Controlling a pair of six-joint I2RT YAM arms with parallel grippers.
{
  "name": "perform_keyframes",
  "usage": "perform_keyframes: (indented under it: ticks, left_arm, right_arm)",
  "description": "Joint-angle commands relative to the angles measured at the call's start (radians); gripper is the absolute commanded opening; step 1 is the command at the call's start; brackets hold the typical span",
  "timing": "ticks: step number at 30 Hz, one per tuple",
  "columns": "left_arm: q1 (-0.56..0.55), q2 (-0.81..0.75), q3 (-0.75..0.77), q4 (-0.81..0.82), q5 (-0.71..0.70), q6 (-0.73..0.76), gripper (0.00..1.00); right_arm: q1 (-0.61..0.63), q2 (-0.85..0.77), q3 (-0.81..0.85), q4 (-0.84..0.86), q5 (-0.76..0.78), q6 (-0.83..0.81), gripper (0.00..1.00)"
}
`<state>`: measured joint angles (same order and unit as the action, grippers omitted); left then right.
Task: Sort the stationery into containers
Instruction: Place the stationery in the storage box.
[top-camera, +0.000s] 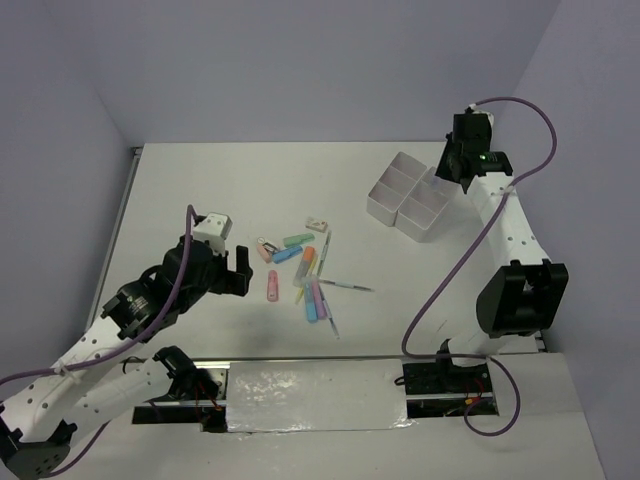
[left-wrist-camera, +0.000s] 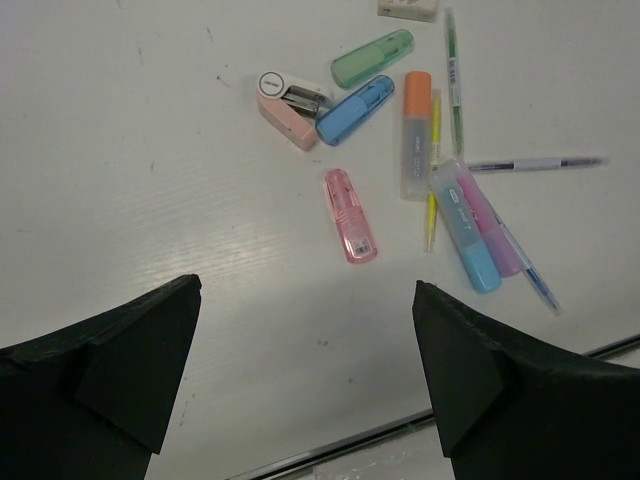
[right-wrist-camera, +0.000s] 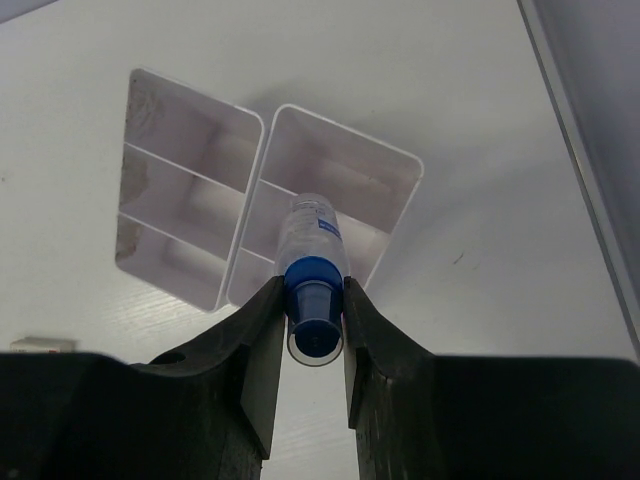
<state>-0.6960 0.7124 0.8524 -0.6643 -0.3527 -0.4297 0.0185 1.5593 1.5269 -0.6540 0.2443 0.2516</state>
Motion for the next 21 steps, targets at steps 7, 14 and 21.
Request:
perform_keyframes:
  ticks: [7,14,21]
  left_arm:
    - [0.003,0.016,-0.003,0.083,0.090,0.068,0.99]
    - [0.003,0.009,-0.007,0.085,0.096,0.071,0.99]
    - [0.003,0.002,-0.009,0.088,0.098,0.071,0.99]
  right_arm:
    - [-0.011,0.116,0.154,0.022,0.041,-0.023,0.00]
    - [-0.048,0.169,0.174,0.002,0.019,-0.025,0.00]
    - [-0.066,0.214,0.159,-0.019,-0.020,-0.020,0.12]
